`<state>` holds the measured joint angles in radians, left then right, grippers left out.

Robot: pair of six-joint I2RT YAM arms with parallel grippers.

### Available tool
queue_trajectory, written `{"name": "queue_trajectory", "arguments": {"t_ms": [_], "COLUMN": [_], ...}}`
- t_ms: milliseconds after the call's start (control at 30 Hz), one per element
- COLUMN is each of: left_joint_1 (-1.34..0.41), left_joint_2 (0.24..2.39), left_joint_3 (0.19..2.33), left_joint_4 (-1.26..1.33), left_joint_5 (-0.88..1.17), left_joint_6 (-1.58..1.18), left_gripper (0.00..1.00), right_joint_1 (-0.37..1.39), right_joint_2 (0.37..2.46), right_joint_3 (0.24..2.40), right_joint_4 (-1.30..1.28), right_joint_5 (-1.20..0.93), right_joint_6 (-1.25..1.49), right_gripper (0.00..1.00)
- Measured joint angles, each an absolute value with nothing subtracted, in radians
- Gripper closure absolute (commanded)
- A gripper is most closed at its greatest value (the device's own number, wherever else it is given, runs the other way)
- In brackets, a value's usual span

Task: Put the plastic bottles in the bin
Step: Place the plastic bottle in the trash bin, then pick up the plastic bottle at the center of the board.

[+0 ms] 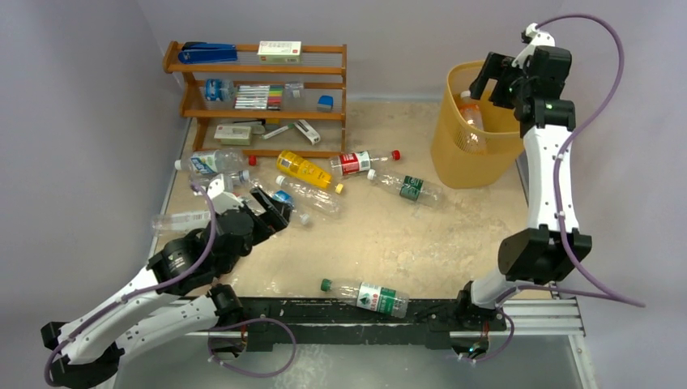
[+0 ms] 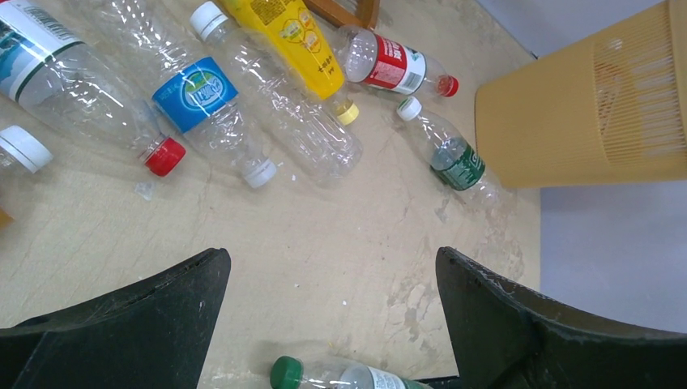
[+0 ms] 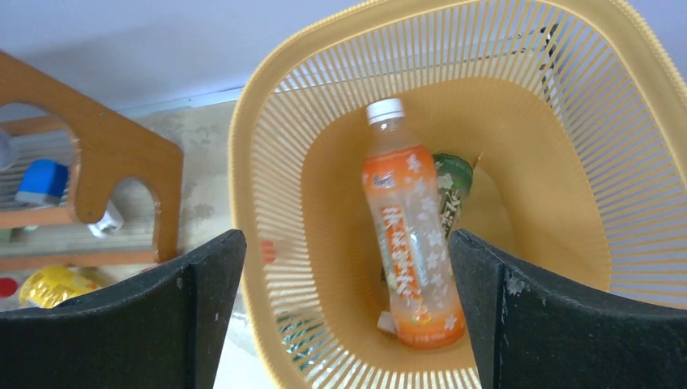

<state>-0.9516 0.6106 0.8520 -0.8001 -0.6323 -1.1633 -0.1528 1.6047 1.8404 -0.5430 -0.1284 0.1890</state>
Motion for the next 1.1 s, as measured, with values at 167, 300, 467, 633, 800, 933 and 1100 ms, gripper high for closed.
{"name": "queue_trajectory", "arguments": {"t_ms": [167, 300, 467, 633, 800, 933, 1100], "left_joint_1": [-0.952, -0.952, -0.952, -0.952, -0.952, -0.964, -1.011], "left_joint_2": [0.692, 0.756, 0.834, 0.926, 1.039, 1.104, 1.205], "left_joint_3": [0.850, 0.828, 0.805, 0.785, 0.769, 0.757, 0.756], "left_joint_4": [-0.766, -0.720, -0.662, -0.567, -0.479, -0.426, -0.361], "left_joint_5": [-0.596, -0.555, -0.488, -0.382, -0.291, -0.254, -0.225], "left_joint_6": [-1.136, -1.114, -1.084, -1.039, -0.999, -0.974, -0.939], "left_gripper": [0.01, 0.01, 0.01, 0.01, 0.01, 0.01, 0.01], "right_joint_1": [-0.151, -0.131, -0.061, 0.004, 0.036, 0.035, 0.035], "right_joint_2": [1.477, 1.369, 1.296, 1.241, 1.191, 1.168, 1.142], "right_joint_3": [1.762, 1.683, 1.586, 1.469, 1.388, 1.357, 1.334], "right_joint_4": [-0.529, -0.510, -0.500, -0.486, -0.474, -0.466, -0.464], "right_joint_5": [-0.185, -0.236, -0.286, -0.331, -0.338, -0.340, -0.340], "right_joint_6": [0.200, 0.204, 0.208, 0.220, 0.225, 0.225, 0.226], "right_gripper": [0.00, 0.00, 0.00, 0.00, 0.00, 0.00, 0.00]}}
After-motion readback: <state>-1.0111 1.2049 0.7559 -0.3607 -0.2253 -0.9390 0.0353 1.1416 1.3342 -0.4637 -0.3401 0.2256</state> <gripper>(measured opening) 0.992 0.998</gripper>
